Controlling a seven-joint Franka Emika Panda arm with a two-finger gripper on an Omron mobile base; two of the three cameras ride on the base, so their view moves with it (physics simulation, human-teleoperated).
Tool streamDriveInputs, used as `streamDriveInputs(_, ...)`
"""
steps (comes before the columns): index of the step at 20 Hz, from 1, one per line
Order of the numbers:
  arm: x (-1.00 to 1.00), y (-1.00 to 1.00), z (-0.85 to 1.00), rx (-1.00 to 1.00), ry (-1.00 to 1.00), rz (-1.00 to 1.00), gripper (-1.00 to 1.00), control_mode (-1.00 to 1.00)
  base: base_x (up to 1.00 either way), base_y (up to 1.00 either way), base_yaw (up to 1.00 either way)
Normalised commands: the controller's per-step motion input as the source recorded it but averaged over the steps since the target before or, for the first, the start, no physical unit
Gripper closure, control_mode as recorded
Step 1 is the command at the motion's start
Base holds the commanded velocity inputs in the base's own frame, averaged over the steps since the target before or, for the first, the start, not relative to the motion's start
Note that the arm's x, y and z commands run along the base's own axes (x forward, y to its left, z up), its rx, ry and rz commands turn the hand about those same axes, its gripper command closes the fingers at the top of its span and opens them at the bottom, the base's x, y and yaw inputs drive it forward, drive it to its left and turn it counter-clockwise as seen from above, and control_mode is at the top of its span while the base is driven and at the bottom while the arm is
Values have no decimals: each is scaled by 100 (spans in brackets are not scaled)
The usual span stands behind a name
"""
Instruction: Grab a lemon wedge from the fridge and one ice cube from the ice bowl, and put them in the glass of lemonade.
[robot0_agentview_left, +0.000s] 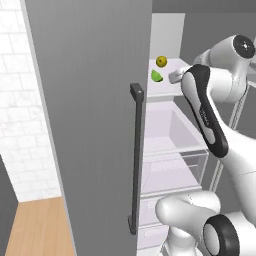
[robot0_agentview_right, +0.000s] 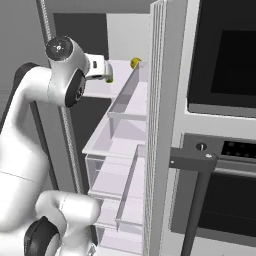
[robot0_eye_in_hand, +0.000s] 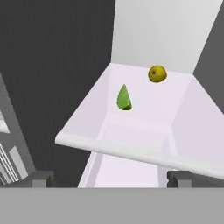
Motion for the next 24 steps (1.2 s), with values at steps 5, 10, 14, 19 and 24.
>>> streamDriveInputs(5,69,0,-19,0,1,0,-100,-100,0,0,0)
streamDriveInputs(10,67,0,-2,1,9,0,-100,-100,0,0,0)
streamDriveInputs(14,72,0,-8,0,17,0,-100,-100,0,0,0)
streamDriveInputs(19,38,0,-30,2,7,0,-100,-100,0,0,0)
streamDriveInputs(24,29,0,-29,2,-4,0,-100,-100,0,0,0)
